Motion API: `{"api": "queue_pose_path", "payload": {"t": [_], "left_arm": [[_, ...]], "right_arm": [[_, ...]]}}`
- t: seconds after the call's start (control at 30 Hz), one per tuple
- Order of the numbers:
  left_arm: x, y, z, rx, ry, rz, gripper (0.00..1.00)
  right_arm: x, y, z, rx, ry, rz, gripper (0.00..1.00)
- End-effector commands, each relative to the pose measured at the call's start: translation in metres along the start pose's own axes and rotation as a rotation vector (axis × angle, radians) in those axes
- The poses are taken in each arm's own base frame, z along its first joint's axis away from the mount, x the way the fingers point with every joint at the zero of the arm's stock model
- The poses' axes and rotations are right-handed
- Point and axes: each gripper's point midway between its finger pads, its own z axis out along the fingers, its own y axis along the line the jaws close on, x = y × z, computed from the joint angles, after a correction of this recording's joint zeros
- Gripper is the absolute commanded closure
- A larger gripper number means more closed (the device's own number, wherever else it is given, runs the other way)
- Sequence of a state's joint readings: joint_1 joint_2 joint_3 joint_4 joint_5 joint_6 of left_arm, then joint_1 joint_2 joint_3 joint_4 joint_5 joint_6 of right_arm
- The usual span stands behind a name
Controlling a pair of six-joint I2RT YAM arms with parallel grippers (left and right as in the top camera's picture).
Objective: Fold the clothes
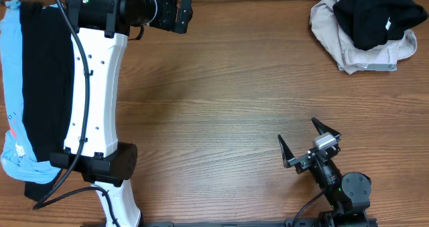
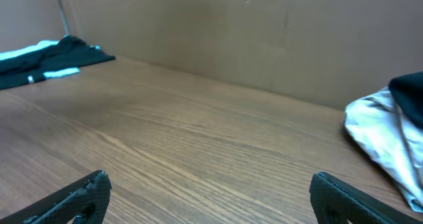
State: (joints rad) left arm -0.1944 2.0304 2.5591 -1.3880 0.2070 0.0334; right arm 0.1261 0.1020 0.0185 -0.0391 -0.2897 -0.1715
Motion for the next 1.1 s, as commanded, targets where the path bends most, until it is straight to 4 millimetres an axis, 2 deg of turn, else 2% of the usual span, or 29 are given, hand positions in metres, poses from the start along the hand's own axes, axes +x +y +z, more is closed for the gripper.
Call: {"api": "queue_pose_path", "payload": {"t": [0.0, 0.2, 1.07], "left_arm": [[0.002, 0.000, 0.006, 0.002, 0.012, 0.019, 0.00], [0.002, 0.000, 0.006, 0.002, 0.012, 0.019, 0.00], [0.002, 0.000, 0.006, 0.002, 0.013, 0.019, 0.00]], "right_arm": [[0.003, -0.008, -0.002, 0.054, -0.002, 0.020, 0.00], [-0.012, -0.009, -0.006, 0.065, -0.064, 0.003, 0.00], [-0.011, -0.009, -0.006, 0.065, -0.059, 0.004, 0.00]]}}
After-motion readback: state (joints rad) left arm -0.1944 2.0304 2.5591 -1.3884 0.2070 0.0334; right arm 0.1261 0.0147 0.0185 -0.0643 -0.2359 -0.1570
